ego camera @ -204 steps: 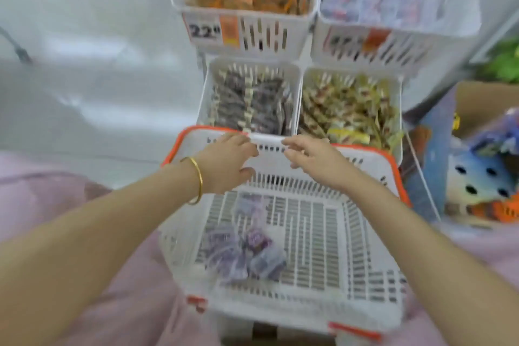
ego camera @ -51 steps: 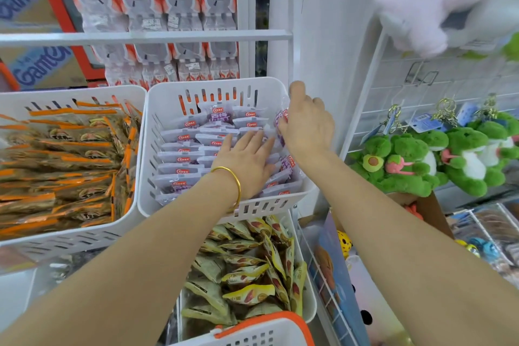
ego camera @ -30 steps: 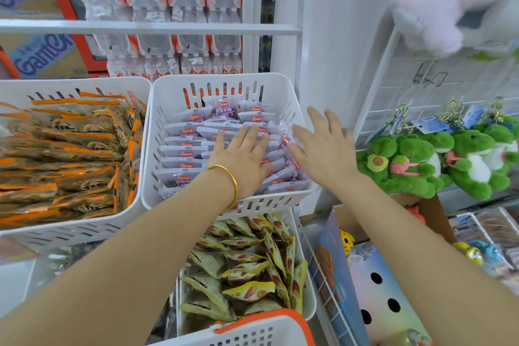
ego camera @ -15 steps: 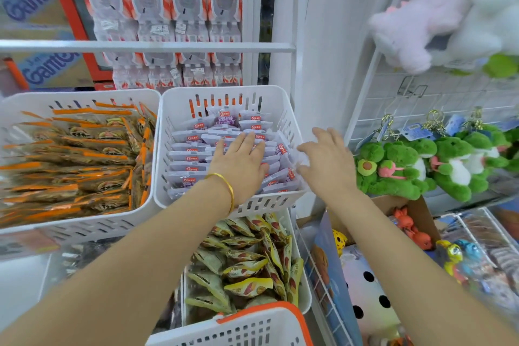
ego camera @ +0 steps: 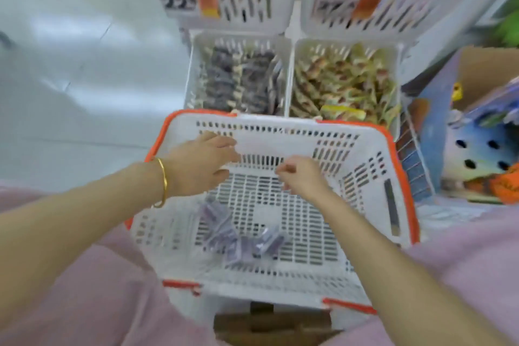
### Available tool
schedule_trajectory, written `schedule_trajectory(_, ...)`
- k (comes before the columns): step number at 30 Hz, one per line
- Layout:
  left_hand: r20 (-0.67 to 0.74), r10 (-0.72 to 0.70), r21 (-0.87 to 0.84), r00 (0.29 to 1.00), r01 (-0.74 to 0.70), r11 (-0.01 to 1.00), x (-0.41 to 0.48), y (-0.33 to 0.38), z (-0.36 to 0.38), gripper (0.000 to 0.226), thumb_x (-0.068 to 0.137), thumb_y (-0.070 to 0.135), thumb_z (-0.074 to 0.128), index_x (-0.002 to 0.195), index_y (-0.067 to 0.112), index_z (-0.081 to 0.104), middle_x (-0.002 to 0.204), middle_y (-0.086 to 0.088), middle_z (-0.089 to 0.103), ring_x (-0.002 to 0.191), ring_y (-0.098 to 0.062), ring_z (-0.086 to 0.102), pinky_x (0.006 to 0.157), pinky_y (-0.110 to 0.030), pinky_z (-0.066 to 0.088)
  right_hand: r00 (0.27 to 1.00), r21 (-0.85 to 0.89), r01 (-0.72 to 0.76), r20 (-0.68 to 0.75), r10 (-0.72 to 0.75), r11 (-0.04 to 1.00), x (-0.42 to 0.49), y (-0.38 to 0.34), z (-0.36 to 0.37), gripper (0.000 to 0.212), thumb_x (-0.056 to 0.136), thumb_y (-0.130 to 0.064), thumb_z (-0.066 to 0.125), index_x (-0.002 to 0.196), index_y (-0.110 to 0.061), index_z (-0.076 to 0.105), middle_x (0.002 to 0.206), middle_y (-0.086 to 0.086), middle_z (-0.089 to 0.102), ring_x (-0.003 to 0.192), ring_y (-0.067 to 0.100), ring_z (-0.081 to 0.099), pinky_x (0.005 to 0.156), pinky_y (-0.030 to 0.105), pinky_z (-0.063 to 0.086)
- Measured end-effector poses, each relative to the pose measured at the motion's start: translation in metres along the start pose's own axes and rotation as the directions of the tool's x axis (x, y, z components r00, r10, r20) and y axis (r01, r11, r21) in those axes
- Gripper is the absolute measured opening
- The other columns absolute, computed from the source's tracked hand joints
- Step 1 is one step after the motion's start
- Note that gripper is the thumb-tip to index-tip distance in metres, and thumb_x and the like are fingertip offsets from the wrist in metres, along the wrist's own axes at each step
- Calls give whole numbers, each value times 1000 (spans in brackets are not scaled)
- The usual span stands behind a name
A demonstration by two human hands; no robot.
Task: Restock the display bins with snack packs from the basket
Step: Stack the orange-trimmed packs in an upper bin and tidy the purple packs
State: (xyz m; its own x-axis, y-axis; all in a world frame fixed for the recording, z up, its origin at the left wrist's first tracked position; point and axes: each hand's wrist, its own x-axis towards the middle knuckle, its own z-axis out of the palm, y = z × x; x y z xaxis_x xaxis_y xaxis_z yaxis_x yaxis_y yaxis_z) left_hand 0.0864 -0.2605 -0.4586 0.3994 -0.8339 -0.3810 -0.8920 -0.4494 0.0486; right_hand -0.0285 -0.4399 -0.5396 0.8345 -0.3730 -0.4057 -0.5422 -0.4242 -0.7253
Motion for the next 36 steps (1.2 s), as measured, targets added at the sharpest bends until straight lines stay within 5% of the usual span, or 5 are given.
schedule_trajectory(12,109,51,41,993,-55,998,-28,-25,58,37,98,32,36,133,23,42,151,2,24,134,-19,29,104,-37,37,823,-773,558,561,-86,302,17,122,128,46,91,-13,55,134,-17,38,143,7,35,124,34,36,94,43,40)
schedule_trajectory(16,99,10,50,995,-15,999,-26,-30,56,36,97,31,37,130,22,45,144,-1,34,128,-22,35,98,-40,43,955,-792,208,292,56,574,21,121,104,33,84,-23,63,114,-16,52,120,4,52,110,27,48,79,37,46)
schedule_trajectory(20,110,8,63,994,-15,998,-21,-25,51,34,97,31,36,127,20,47,139,-2,38,124,-23,38,96,-41,44,842,-191,-247,443,308,950,24,92,81,35,82,-25,71,110,-13,55,109,4,59,89,19,57,69,29,49)
schedule_trajectory(25,106,5,35,994,-8,999,-13,-15,45,36,97,31,37,129,19,46,139,-4,38,124,-24,37,98,-42,42,522,18,-566,781,342,824,9,60,129,48,84,-41,68,125,-30,45,118,-10,46,112,23,52,90,36,49)
schedule_trajectory(36,131,55,-21,990,-53,998,7,-6,28,40,96,29,42,134,16,43,137,-6,40,123,-26,39,102,-42,39,584,277,-726,731,352,629,5,57,78,33,84,-21,70,114,-13,60,126,13,56,110,27,60,99,44,48)
